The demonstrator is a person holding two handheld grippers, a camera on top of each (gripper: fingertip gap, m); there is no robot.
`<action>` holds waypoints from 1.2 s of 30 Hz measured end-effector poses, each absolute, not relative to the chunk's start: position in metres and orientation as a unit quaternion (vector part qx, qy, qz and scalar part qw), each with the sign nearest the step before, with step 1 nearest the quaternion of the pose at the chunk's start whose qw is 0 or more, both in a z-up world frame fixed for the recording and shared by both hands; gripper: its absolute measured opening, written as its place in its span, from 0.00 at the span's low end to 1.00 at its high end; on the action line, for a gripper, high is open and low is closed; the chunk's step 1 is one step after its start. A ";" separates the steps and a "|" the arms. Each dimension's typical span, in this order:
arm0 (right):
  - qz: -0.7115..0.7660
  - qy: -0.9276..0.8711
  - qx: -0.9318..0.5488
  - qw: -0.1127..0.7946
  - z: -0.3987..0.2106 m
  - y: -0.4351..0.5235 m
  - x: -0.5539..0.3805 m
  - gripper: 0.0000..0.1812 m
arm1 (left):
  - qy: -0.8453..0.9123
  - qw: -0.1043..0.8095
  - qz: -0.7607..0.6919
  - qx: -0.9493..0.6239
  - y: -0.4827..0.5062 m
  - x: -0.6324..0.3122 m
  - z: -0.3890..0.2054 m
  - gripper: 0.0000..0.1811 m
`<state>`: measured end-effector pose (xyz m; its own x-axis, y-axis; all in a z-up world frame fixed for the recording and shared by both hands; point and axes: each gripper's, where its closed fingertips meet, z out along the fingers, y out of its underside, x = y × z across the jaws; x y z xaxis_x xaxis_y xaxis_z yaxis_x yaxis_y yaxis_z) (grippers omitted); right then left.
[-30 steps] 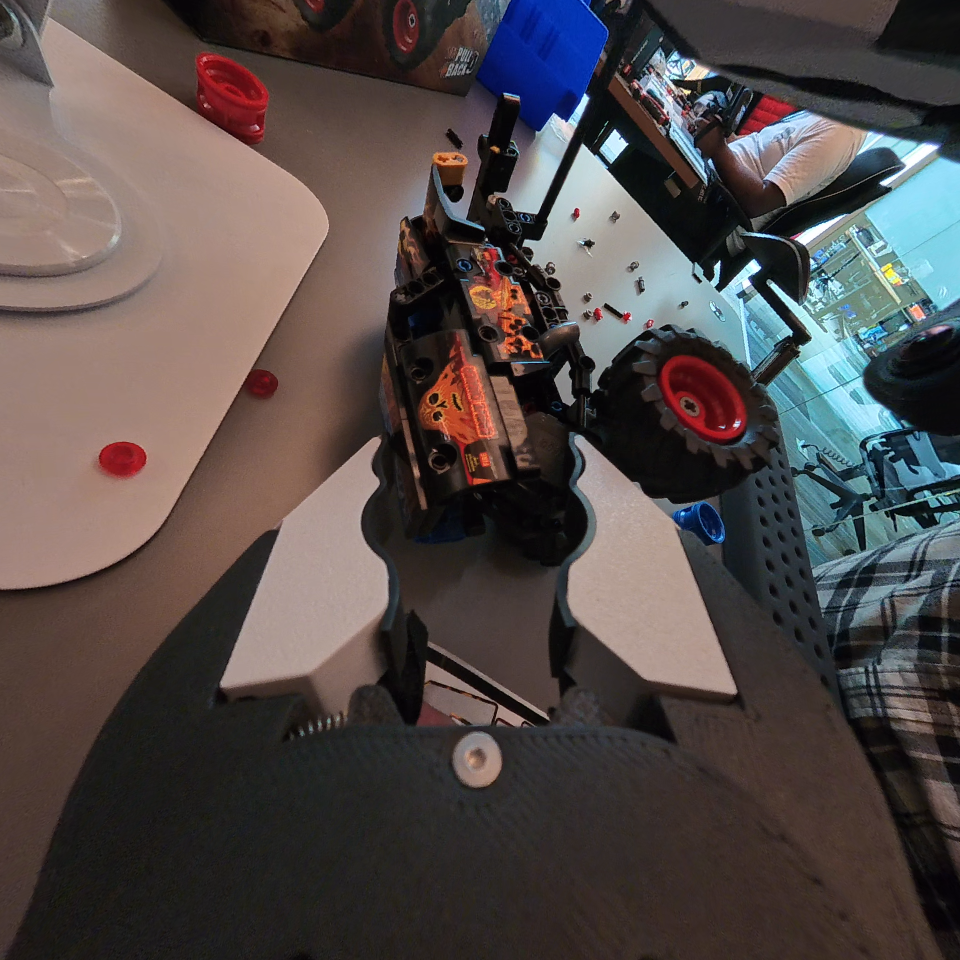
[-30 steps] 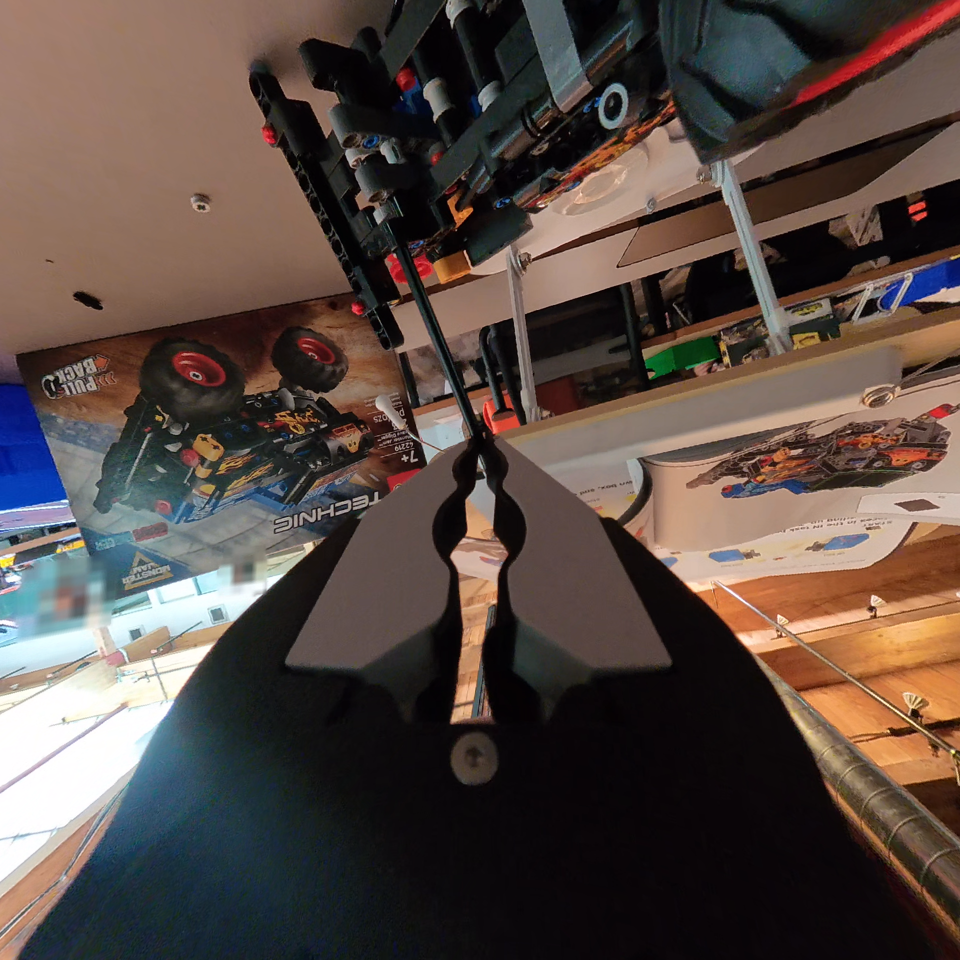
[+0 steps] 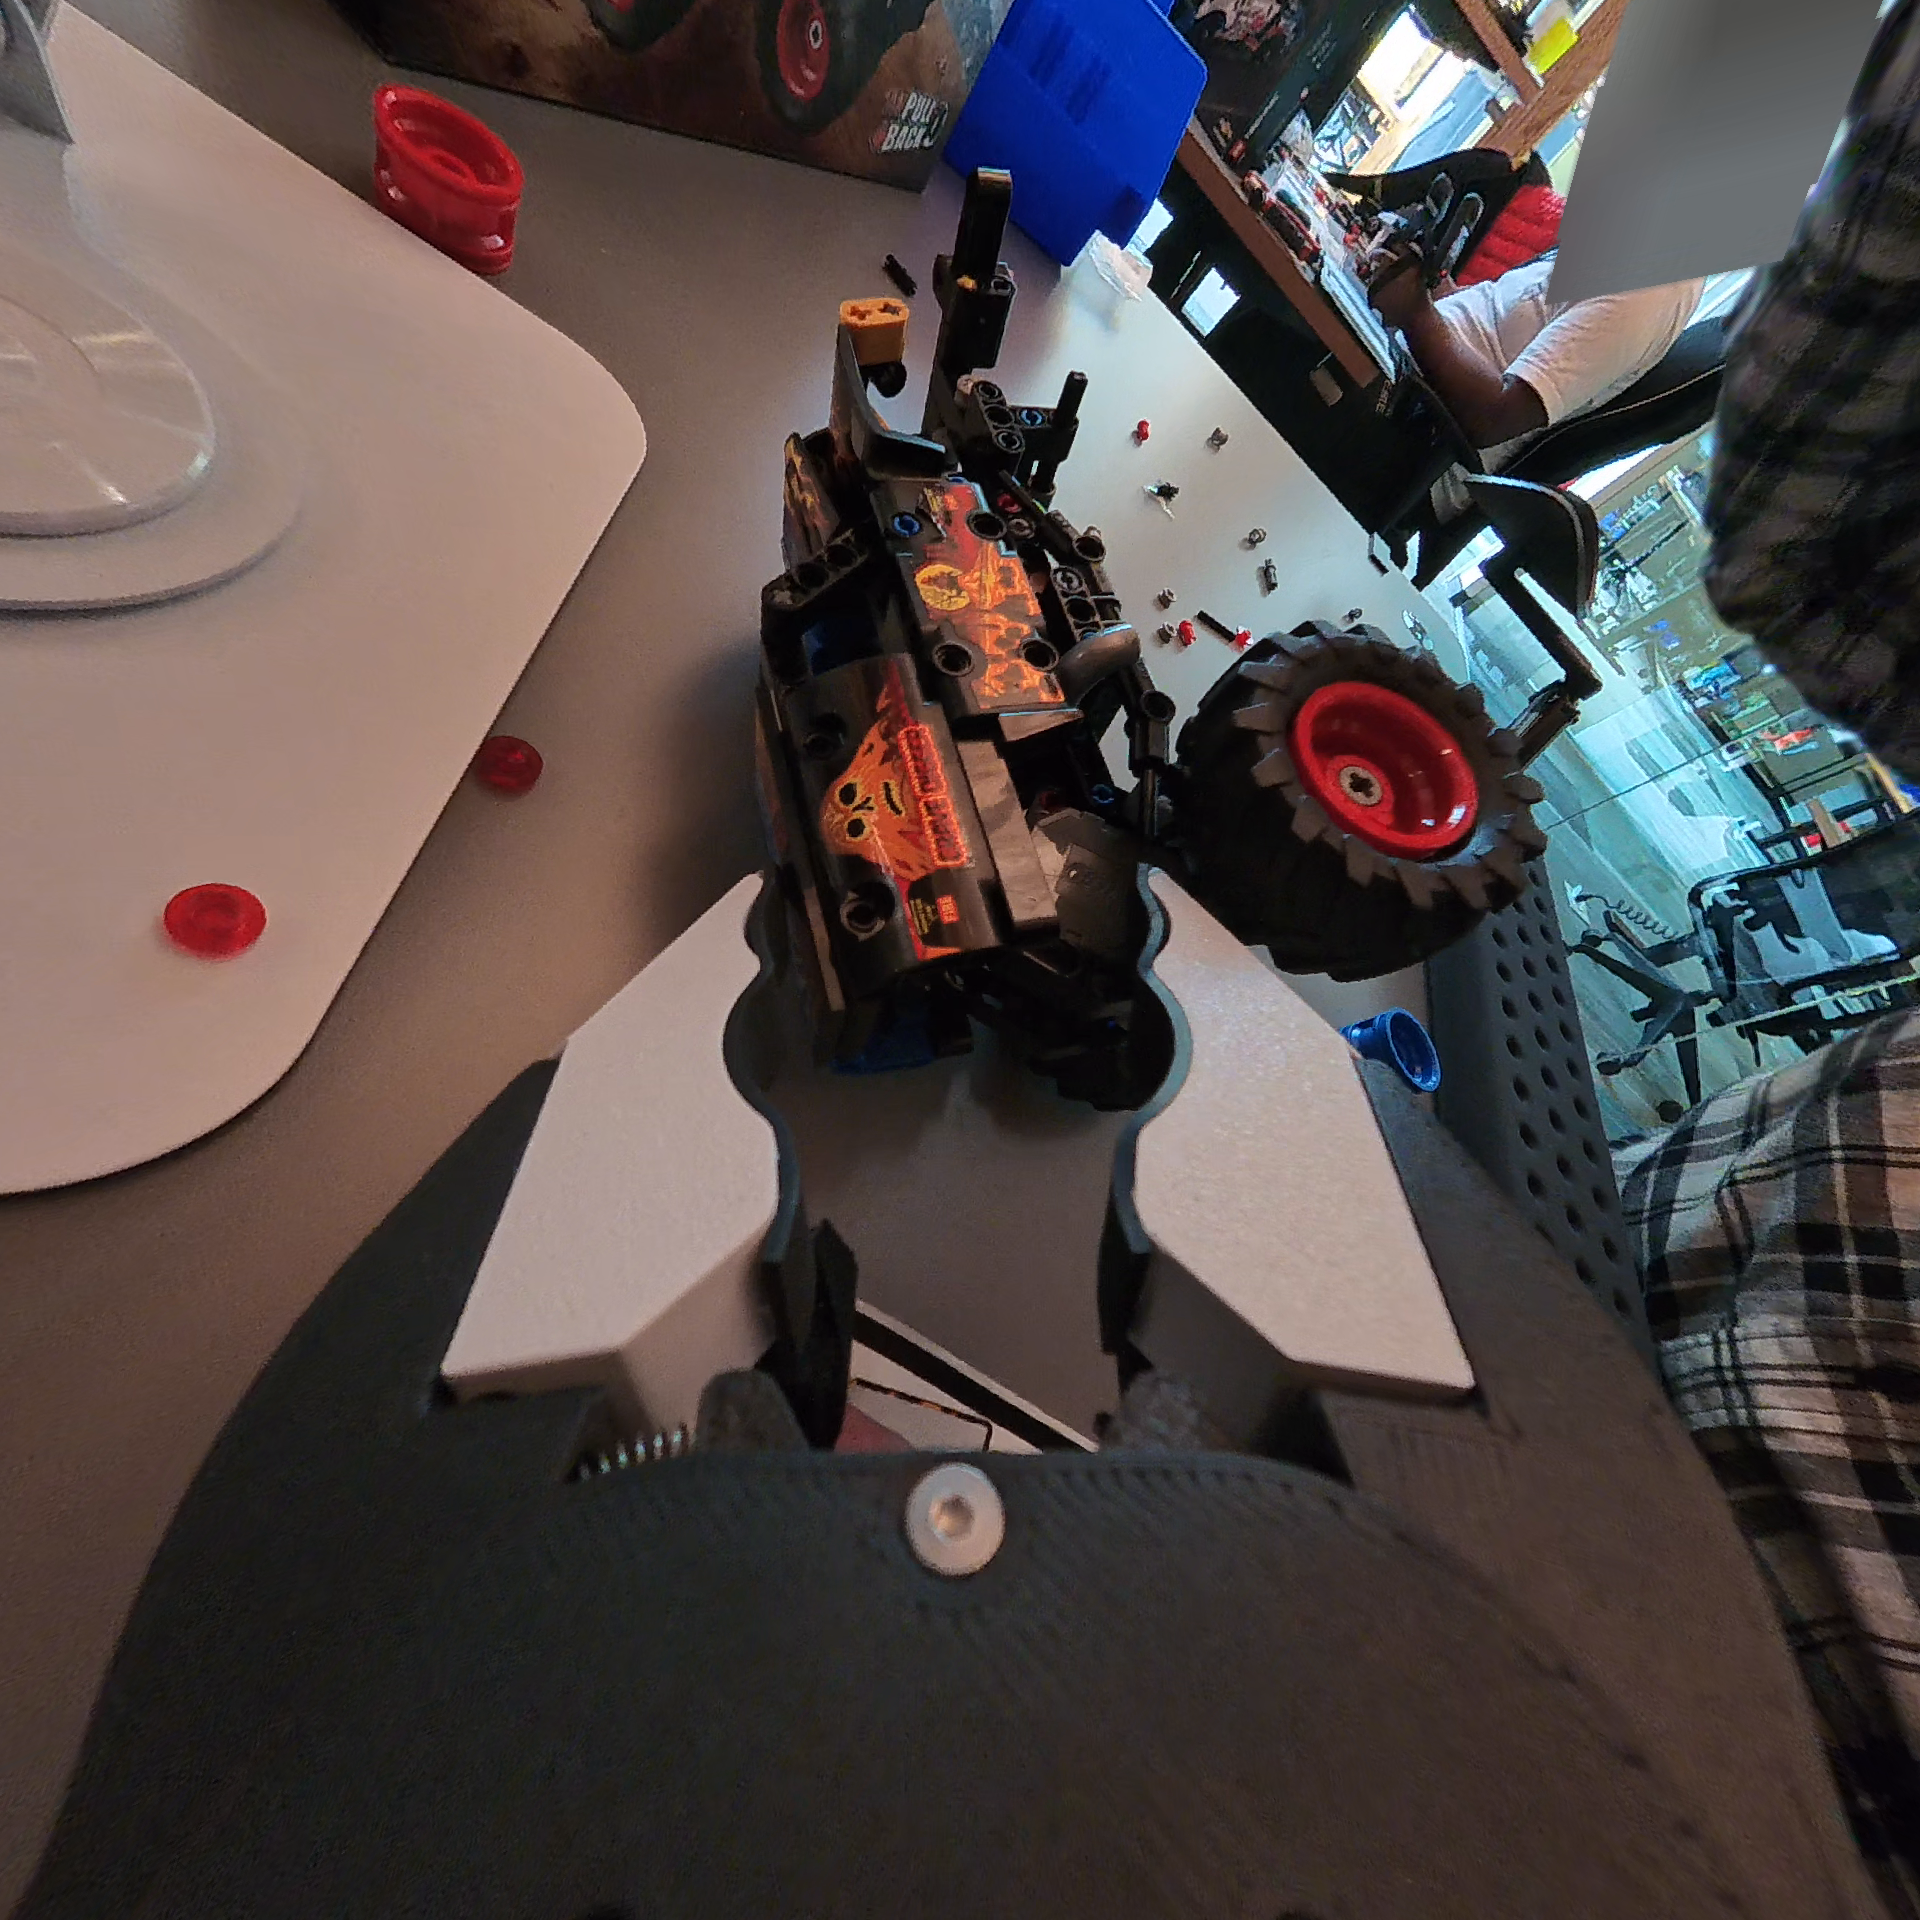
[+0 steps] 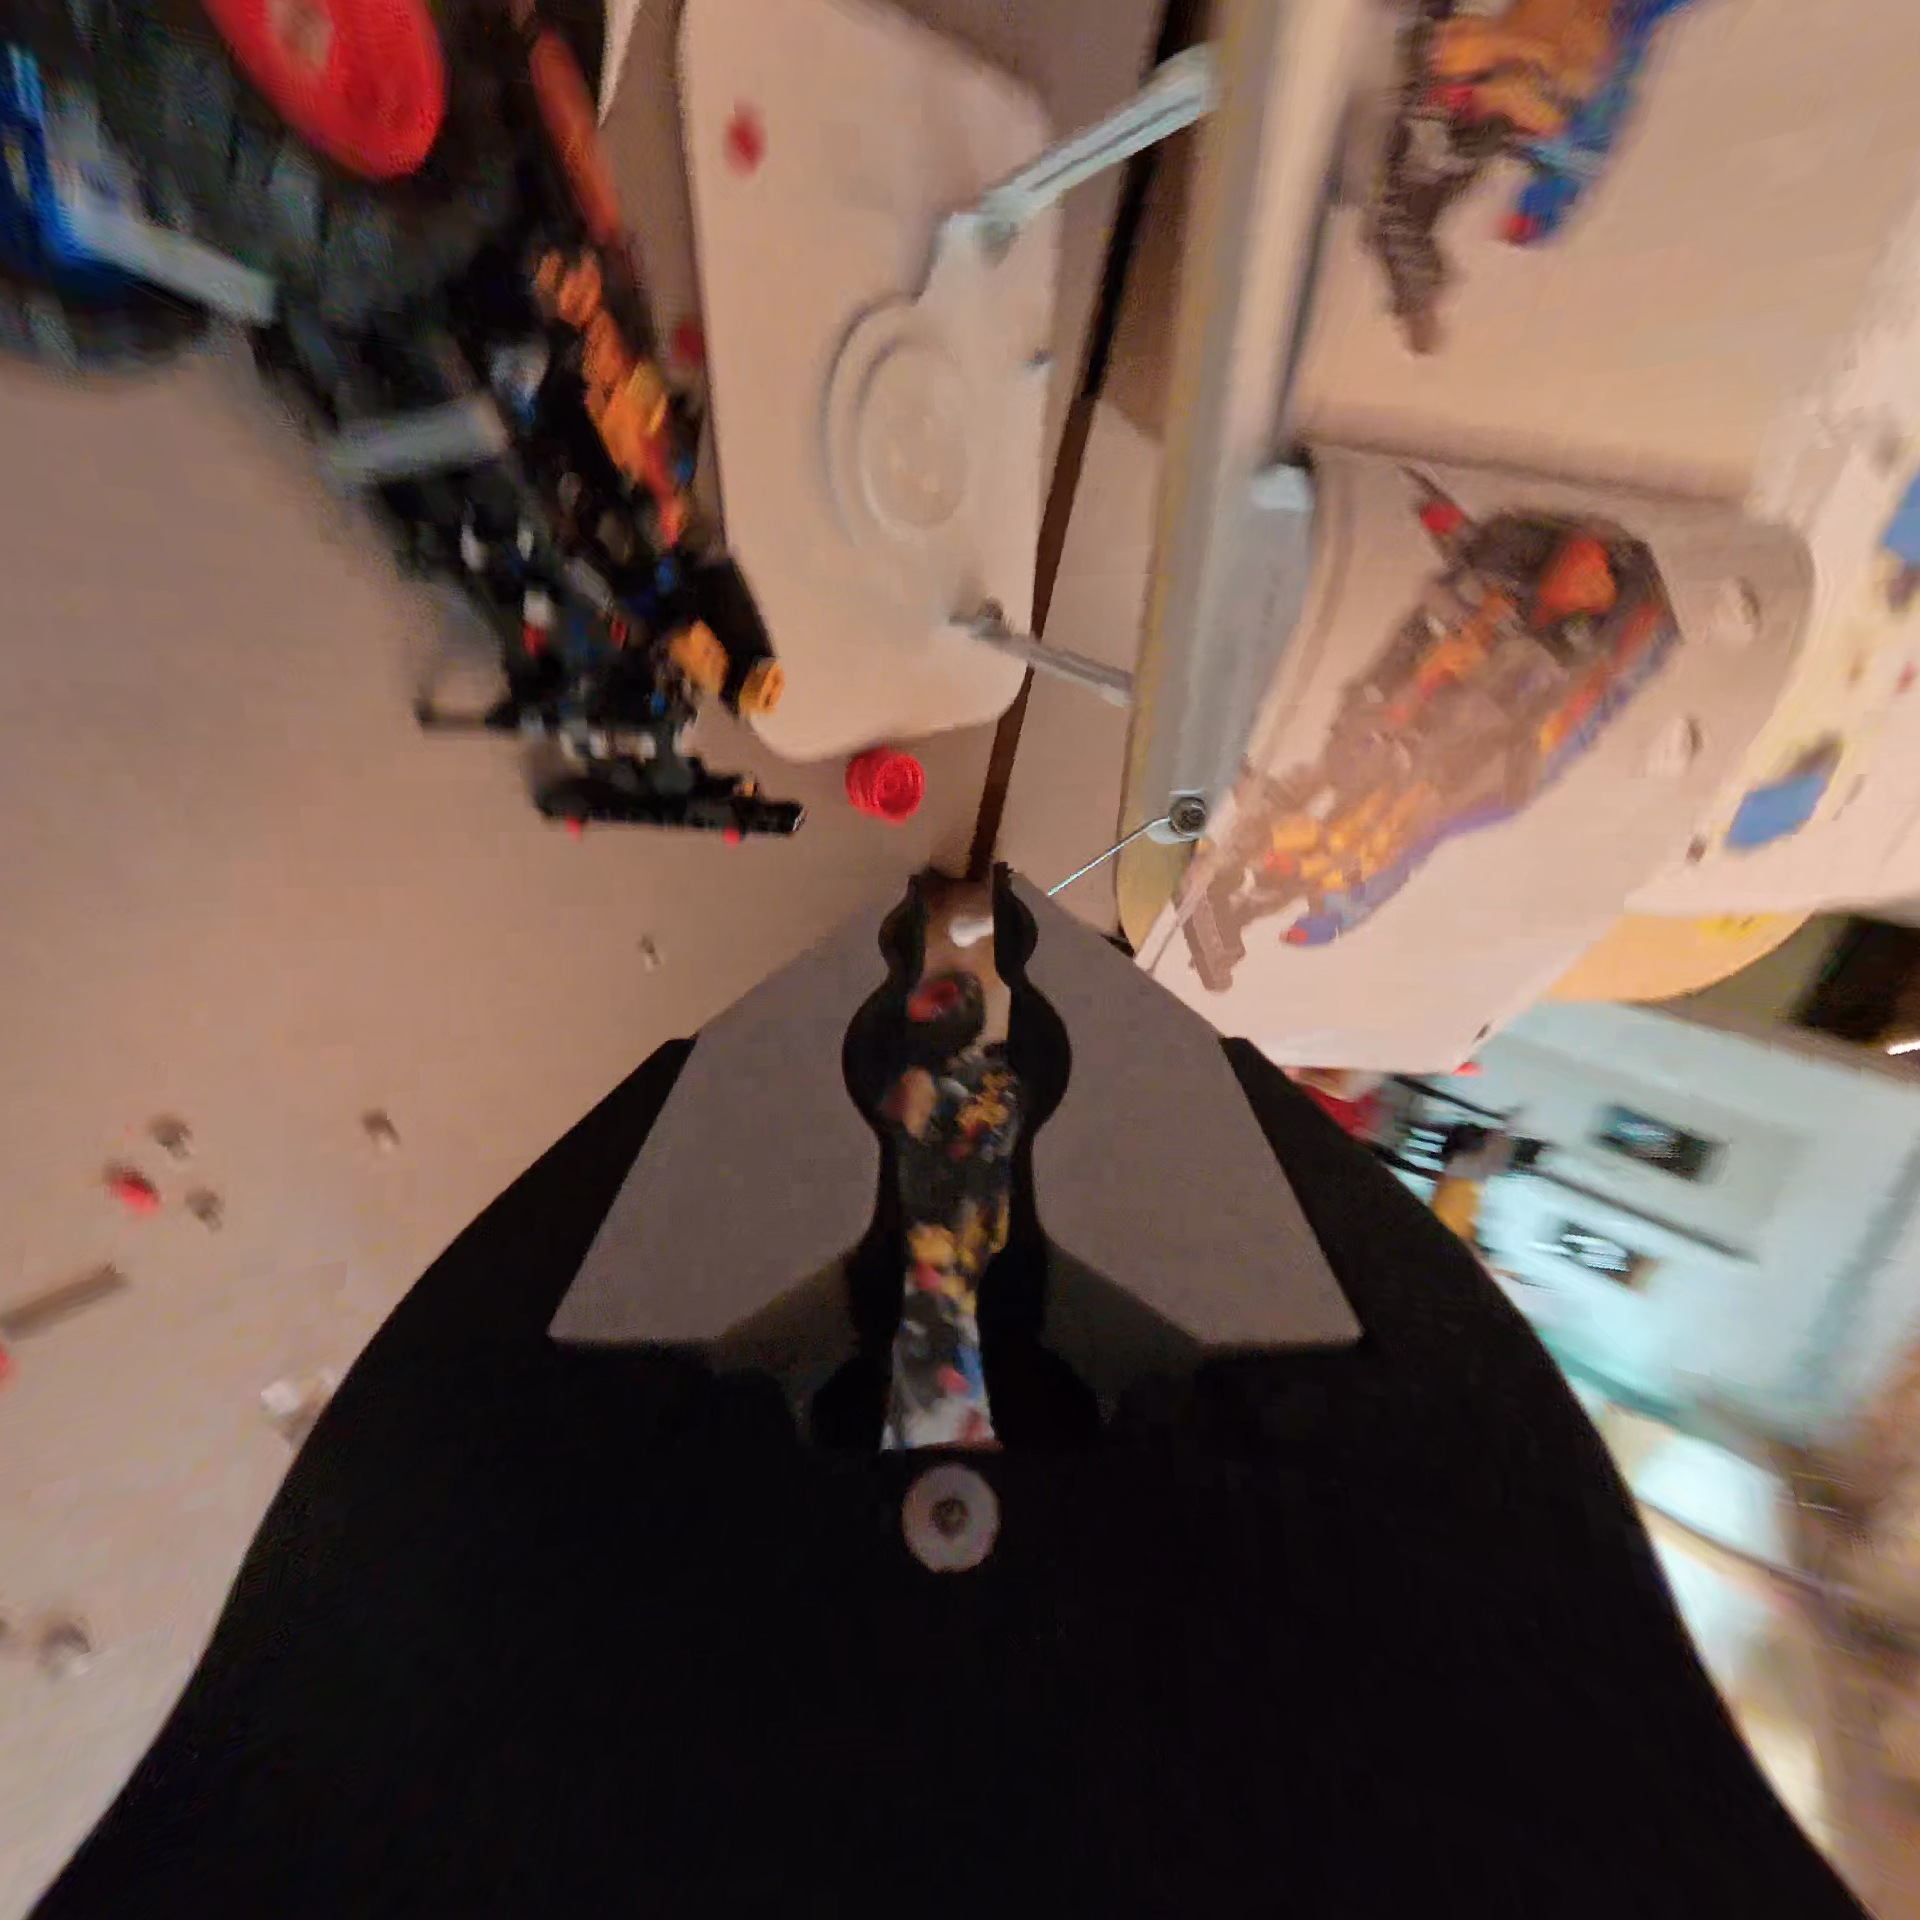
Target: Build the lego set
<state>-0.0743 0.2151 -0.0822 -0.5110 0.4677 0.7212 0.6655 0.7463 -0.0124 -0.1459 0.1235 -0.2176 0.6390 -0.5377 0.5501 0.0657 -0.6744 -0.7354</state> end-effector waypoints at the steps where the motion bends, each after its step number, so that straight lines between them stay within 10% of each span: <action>1: -0.083 -0.843 -0.366 0.384 -0.077 0.216 -0.075 0.05 | 0.144 0.377 -0.399 -0.823 0.123 -0.146 -0.217 0.35; 20: 0.206 -0.770 -0.532 0.285 -0.187 0.198 -0.066 0.17 | 0.133 0.380 -0.399 -0.824 0.125 -0.152 -0.219 0.33; 36: 0.255 -0.716 -0.616 0.209 -0.264 0.180 -0.061 0.03 | 0.131 0.381 -0.386 -0.830 0.128 -0.152 -0.220 0.31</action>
